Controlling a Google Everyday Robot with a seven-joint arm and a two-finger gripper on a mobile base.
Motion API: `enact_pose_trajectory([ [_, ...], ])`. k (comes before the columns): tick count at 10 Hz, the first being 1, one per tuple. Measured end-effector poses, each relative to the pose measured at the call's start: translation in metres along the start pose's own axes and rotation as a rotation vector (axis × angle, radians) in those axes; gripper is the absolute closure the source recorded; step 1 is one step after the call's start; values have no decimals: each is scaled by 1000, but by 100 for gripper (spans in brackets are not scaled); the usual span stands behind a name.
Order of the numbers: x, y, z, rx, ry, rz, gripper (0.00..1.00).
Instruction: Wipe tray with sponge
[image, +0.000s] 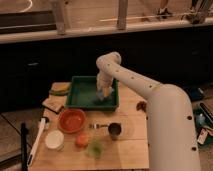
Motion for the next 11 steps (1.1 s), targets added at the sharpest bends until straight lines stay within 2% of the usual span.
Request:
enact_pose_trajectory([
  [1, 1, 0, 0, 2, 0, 0, 83],
  [2, 2, 0, 0, 4, 0, -1, 87],
  [7, 2, 1, 2, 5, 0, -19, 88],
  [10, 4, 1, 1, 7, 1, -27, 96],
  [11, 4, 1, 2, 7, 2, -31, 96],
])
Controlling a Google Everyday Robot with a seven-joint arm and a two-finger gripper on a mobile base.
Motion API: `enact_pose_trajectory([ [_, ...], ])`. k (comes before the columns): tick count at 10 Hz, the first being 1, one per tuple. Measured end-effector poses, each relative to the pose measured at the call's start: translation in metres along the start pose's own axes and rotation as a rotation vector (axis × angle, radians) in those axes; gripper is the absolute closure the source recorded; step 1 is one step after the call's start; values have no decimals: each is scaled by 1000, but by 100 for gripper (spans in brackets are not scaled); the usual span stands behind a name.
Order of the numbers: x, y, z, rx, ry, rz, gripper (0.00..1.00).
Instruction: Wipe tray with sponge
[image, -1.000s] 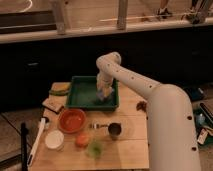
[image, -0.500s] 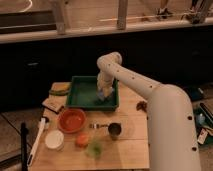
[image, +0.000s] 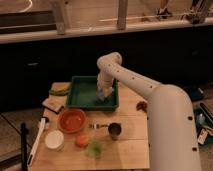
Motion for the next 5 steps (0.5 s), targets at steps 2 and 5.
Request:
enact_pose_trajectory([
  [2, 1, -1, 0, 1, 0, -6, 96],
  [5, 1, -1, 1, 2, 2, -14, 96],
])
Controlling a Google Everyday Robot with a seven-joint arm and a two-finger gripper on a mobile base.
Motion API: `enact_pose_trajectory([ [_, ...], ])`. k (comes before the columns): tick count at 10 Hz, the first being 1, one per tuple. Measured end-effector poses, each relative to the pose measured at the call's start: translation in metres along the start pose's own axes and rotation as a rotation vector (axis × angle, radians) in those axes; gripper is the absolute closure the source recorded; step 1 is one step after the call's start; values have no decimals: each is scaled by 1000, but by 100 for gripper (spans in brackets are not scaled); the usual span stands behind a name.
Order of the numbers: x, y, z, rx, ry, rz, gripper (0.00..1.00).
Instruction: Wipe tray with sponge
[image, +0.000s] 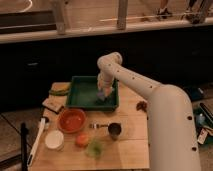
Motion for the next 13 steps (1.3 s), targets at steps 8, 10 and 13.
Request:
enact_pose_trajectory([
  [8, -5, 2, 2, 0, 4, -41, 96],
  [10, -3, 1, 3, 0, 4, -44, 96],
  [13, -3, 2, 4, -2, 5, -56, 96],
])
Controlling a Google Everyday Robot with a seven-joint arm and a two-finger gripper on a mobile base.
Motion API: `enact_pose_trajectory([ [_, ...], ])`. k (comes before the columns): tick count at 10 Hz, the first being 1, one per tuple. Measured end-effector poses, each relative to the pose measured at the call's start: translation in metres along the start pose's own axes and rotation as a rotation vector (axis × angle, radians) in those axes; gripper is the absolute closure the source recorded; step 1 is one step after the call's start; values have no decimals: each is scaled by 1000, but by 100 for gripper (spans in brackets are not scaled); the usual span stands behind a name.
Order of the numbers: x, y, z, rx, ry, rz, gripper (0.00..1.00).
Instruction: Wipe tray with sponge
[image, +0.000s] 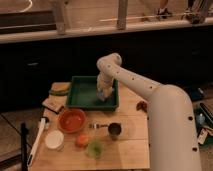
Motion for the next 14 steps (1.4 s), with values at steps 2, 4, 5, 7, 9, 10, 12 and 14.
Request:
enact_pose_trajectory([
  [2, 0, 0, 1, 0, 1, -10, 96],
  [4, -1, 0, 2, 0, 3, -23, 96],
  [5, -3, 0, 2, -1, 2, -29, 96],
  [7, -5, 0, 3, -2, 4, -40, 96],
  [9, -4, 0, 4, -2, 6, -49, 96],
  [10, -3, 1, 4, -2, 7, -55, 96],
  [12, -5, 2, 6, -4, 9, -70, 96],
  [14, -6, 3, 7, -3, 11, -82, 96],
])
